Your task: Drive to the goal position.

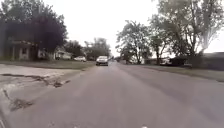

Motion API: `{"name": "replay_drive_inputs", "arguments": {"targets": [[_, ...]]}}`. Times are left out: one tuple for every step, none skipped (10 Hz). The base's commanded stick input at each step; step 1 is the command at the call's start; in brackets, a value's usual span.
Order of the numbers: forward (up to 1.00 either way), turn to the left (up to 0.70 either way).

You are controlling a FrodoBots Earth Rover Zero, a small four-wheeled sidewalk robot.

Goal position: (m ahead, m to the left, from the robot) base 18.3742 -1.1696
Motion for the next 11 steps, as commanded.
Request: {"name": "replay_drive_inputs", "arguments": {"targets": [[0.7, 0.0], [0.7, 0.0], [0.7, 0.0], [0.7, 0.0], [0.7, 0.0], [0.7, 0.0], [0.7, 0.0], [0.7, 0.0], [0.7, 0.0], [0.7, 0.0], [0.7, 0.0]]}}
